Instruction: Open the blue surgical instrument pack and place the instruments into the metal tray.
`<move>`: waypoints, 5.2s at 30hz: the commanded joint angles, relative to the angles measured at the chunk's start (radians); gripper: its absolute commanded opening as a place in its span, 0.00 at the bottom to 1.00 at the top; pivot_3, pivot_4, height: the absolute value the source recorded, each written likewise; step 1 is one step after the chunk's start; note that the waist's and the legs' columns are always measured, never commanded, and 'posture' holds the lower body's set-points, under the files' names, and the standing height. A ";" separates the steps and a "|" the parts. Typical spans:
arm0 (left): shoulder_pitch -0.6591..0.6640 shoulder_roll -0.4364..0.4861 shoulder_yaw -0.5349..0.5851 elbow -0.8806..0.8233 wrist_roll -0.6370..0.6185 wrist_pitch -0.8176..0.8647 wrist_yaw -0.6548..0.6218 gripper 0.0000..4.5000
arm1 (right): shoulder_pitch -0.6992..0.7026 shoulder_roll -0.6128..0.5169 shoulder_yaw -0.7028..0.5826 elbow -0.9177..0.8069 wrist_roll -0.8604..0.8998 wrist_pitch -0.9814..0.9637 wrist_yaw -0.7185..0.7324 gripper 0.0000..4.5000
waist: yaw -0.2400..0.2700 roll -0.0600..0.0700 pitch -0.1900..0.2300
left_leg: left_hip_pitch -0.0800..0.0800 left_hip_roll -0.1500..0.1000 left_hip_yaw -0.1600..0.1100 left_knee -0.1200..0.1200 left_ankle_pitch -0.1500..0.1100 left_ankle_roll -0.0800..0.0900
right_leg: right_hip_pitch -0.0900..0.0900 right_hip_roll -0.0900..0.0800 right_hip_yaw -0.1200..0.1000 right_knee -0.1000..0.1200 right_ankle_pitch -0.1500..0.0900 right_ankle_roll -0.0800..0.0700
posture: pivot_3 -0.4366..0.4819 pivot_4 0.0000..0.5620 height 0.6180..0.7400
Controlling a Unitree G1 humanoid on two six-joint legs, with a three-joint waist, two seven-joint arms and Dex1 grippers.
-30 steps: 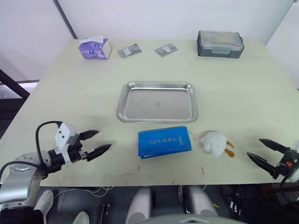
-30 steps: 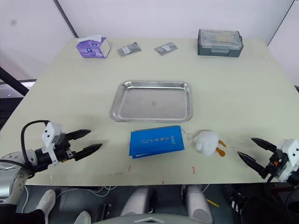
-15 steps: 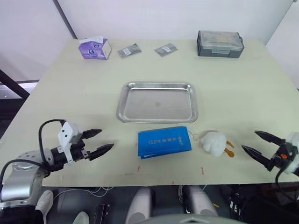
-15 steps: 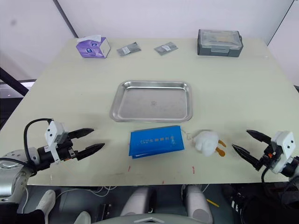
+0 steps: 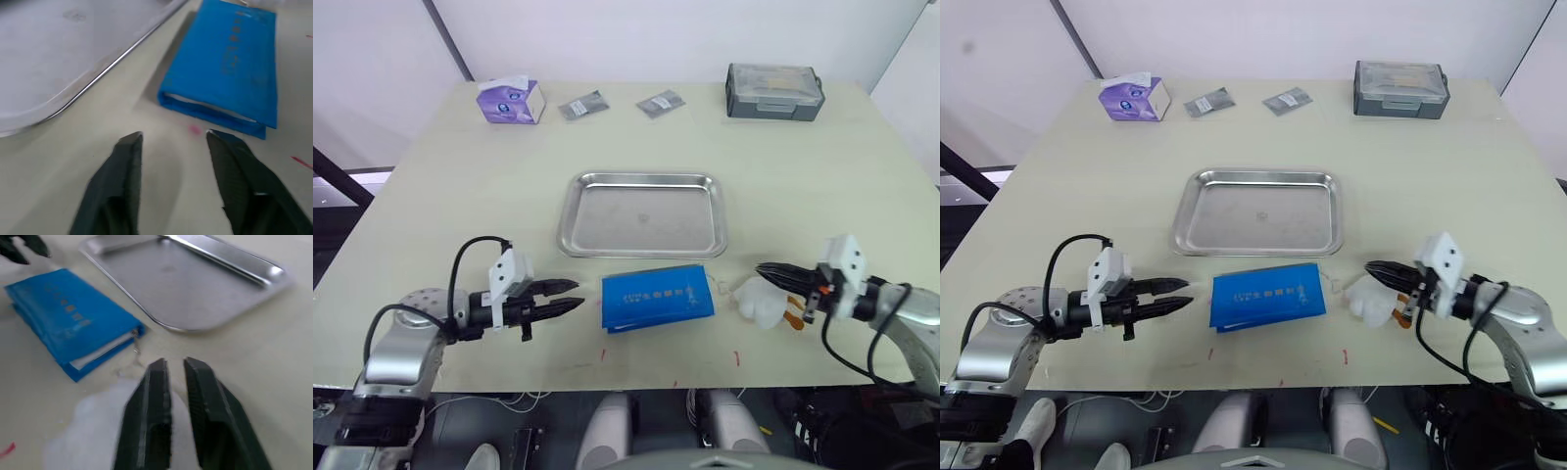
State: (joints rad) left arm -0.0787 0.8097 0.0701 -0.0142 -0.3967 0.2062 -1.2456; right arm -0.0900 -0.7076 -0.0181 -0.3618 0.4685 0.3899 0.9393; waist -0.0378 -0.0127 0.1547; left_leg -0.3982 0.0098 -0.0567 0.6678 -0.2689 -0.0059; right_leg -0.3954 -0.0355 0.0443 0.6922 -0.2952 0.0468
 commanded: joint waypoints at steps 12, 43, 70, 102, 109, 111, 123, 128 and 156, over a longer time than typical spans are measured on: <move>-0.105 -0.050 -0.102 0.105 0.069 -0.091 -0.047 0.01 | -0.092 -0.053 0.255 -0.111 -0.254 0.159 -0.130 0.00 | -0.002 0.000 0.000 | -0.001 -0.001 -0.001 0.001 0.000 0.000 | 0.000 0.000 0.000 0.000 0.000 0.000 | 0.48 0.27 0.95; -0.136 -0.085 -0.126 0.143 0.093 -0.107 -0.032 0.01 | -0.232 -0.021 0.338 -0.068 -0.379 0.167 -0.080 0.00 | 0.000 0.000 0.000 | -0.001 -0.002 -0.002 0.001 0.000 0.000 | 0.000 0.000 -0.001 0.000 0.000 0.000 | 0.48 0.27 0.95; -0.101 -0.034 -0.064 0.137 0.077 -0.101 -0.033 0.01 | -0.219 0.114 0.412 -0.083 -0.363 0.170 -0.064 0.00 | -0.007 0.000 0.000 | 0.000 -0.001 -0.002 0.001 0.000 0.000 | 0.000 0.001 -0.001 0.001 0.000 -0.001 | 0.48 0.27 0.95; -0.055 0.093 0.117 0.102 -0.096 -0.023 -0.165 0.28 | 0.020 0.064 0.175 -0.193 -0.204 -0.181 0.003 0.46 | -0.002 -0.002 0.002 | -0.001 0.001 -0.003 0.000 0.000 0.000 | 0.000 0.000 -0.002 0.001 -0.001 -0.001 | 0.48 0.27 0.95; -0.050 0.129 0.135 -0.007 -0.161 -0.014 -0.249 0.88 | 0.154 0.094 0.213 -0.213 -0.086 -0.171 0.045 1.00 | -0.002 -0.002 0.002 | -0.001 0.001 -0.003 0.000 0.000 0.000 | 0.000 0.000 -0.002 0.001 -0.001 -0.002 | 0.48 0.27 0.95; -0.042 0.134 0.134 -0.036 -0.169 -0.018 -0.267 0.99 | 0.170 0.109 0.242 -0.181 -0.122 -0.210 0.037 1.00 | -0.001 -0.002 0.002 | -0.001 0.001 -0.003 0.000 0.000 0.000 | 0.000 0.000 -0.003 0.001 -0.001 -0.002 | 0.48 0.27 0.95; -0.016 0.148 0.125 -0.111 -0.192 -0.048 -0.361 0.99 | 0.000 0.218 0.309 0.227 -0.396 -0.698 -0.037 1.00 | -0.003 -0.002 0.003 | 0.000 0.000 -0.001 0.001 0.000 0.000 | 0.000 0.002 -0.001 0.001 -0.001 -0.002 | 0.48 0.27 0.95; -0.010 0.141 0.113 -0.134 -0.199 -0.056 -0.356 0.99 | -0.088 0.215 0.327 0.370 -0.507 -0.917 -0.067 1.00 | -0.003 -0.002 0.003 | 0.000 0.000 -0.001 0.001 0.000 0.000 | 0.000 0.002 -0.001 0.001 -0.001 -0.002 | 0.48 0.27 0.95; -0.034 0.116 0.076 -0.106 -0.209 -0.101 -0.356 1.00 | -0.235 0.202 0.440 0.576 -0.587 -1.190 -0.107 0.05 | -0.004 -0.002 0.003 | 0.001 0.000 -0.001 0.001 0.000 0.000 | 0.000 0.002 -0.001 0.002 -0.001 -0.002 | 0.48 0.27 0.95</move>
State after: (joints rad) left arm -0.1042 0.9266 0.1428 -0.1157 -0.5857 0.1213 -1.5586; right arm -0.3310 -0.4914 0.4213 0.2491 -0.1673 -0.8059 0.8118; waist -0.0414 -0.0145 0.1579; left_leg -0.3975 0.0102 -0.0579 0.6685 -0.2688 -0.0060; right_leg -0.3956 -0.0340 0.0434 0.6940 -0.2961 0.0451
